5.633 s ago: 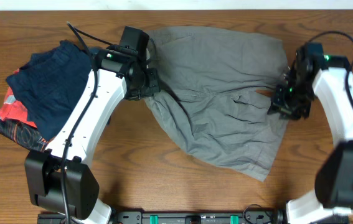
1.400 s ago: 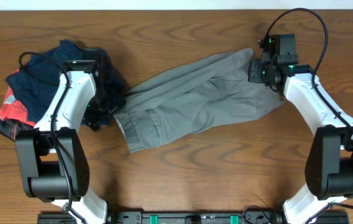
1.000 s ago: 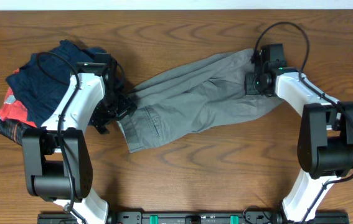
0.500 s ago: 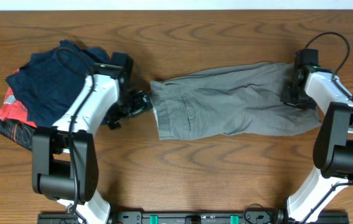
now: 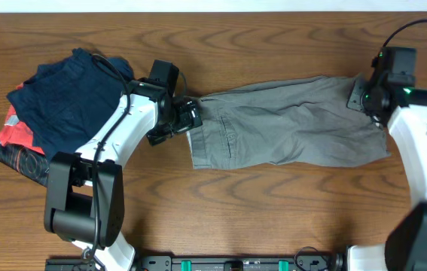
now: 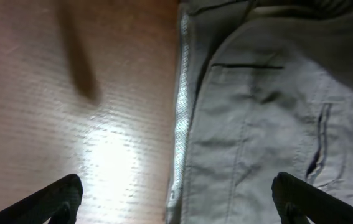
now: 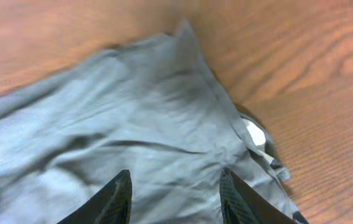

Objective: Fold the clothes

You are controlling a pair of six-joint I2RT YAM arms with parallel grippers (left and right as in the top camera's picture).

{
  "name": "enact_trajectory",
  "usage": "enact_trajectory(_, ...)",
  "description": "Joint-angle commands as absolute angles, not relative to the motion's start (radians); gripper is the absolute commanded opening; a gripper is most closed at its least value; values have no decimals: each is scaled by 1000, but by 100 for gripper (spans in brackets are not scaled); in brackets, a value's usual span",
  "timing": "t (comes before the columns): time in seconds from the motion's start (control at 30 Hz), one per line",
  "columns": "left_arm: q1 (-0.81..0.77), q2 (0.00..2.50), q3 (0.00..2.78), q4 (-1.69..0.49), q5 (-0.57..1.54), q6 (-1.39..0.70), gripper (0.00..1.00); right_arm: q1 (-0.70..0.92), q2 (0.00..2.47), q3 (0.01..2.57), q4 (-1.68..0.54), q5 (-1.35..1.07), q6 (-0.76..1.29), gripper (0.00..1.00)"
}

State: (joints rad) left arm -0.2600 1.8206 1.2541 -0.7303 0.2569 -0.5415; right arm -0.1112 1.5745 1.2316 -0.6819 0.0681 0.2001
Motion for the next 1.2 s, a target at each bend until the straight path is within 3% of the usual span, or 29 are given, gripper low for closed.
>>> enact_trajectory(0.0, -262, 1879, 1247, -713, 326, -524, 98, -96, 1541, 1237, -698, -16, 148, 46)
enact_trajectory(0.17, -270, 1977, 1247, -694, 439, -524, 98, -90, 1536, 1237, -724, -35, 140, 46)
enact_trajectory(0.37, -312, 2030, 1247, -693, 535, -508, 80, -90, 1536, 1237, -730, -35, 140, 46)
enact_trajectory(0.53, -327, 2030, 1248, -683, 535, -504, 39, -87, 1536, 1237, -750, -36, 139, 43)
enact_trajectory(0.6, -319, 2027, 1248, -686, 535, -493, 20, -76, 1536, 1237, -765, -60, 111, 37)
enact_trajectory(0.63, -312, 2022, 1252, -698, 535, -481, 6, -65, 1537, 1236, -772, -91, 86, 34)
enact_trajectory(0.87, -247, 1887, 1301, -853, 477, -392, 6, 37, 1551, 1226, -778, -269, 21, 16)
enact_trajectory(1.17, -220, 1616, 1304, -889, 459, -393, 6, 239, 1747, 1215, -765, -386, 34, 13)
